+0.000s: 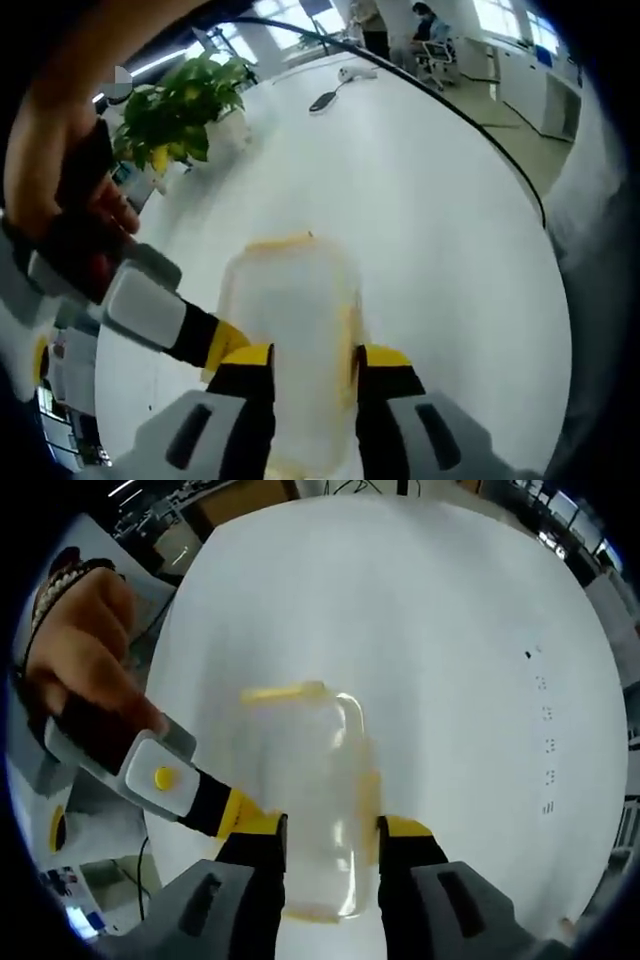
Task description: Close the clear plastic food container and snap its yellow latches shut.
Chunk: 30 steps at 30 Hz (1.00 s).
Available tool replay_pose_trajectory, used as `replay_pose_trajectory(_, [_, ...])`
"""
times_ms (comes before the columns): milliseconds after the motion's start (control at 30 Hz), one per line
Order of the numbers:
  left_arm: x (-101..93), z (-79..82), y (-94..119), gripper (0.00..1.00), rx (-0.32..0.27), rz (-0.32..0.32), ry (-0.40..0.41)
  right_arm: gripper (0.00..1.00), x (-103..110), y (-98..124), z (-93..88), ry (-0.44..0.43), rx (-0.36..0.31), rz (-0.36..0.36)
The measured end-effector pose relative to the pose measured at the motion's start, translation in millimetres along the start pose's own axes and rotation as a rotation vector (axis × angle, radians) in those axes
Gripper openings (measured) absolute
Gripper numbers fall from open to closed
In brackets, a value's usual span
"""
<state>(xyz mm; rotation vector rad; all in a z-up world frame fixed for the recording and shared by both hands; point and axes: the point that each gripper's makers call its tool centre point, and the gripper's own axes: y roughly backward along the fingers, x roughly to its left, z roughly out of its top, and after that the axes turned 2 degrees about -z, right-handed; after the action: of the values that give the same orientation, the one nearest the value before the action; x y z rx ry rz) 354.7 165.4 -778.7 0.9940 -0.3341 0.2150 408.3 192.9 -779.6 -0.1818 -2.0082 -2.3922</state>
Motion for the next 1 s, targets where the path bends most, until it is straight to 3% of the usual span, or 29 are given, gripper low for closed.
replay_pose_trajectory(467, [0.2,1.2,0.1,0.21,-0.005,0.031,-0.042,0.33,-3.5,-1.3,0.1,-0.007,0.021,-0.001])
replay_pose_trajectory(667, [-0.4,0.4,-1.9,0.21,0.017,0.047,-0.090,0.33,-11.4,-3.5,2.1,-0.013,0.023,0.039])
replay_pose_trajectory(1000, [0.3,-1.5,-1.3,0.21,0.006,0.059,-0.097,0.31,-9.9,-7.0,3.8,0.004,0.098,0.067])
